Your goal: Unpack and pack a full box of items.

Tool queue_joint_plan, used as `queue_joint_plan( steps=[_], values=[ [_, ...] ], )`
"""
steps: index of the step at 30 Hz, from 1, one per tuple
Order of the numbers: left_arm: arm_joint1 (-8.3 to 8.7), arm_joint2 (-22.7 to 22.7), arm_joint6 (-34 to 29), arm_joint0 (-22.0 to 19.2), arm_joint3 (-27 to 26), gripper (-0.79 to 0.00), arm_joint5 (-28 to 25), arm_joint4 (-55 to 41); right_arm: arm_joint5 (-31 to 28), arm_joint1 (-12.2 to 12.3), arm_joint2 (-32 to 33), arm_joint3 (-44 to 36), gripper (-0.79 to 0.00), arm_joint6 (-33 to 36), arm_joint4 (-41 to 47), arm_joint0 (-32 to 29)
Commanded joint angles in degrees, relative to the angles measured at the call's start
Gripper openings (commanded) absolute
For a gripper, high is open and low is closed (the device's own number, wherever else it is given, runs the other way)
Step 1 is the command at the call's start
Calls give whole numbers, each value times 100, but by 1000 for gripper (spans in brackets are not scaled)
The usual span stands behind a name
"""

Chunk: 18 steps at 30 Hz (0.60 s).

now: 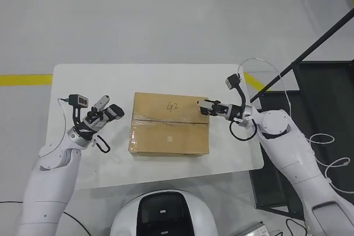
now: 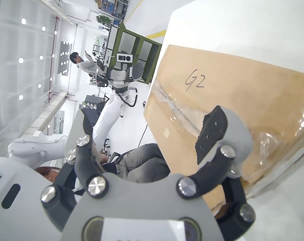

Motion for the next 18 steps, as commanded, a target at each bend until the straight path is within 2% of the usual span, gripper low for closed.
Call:
queue_joint_plan(
  steps=[1,9,18],
  values=[
    [0,10,14,18,-16,0,-9,11,167,-61,-221,156,0,-102,-155,201],
    [18,-30,13,47,7,0,38,10,110,-180,-593,205,0,256,-85,447],
    [33,-71,34,77,-35,0,-41,9,562,-259,-808,408,0,-488,-1342,759]
  ],
)
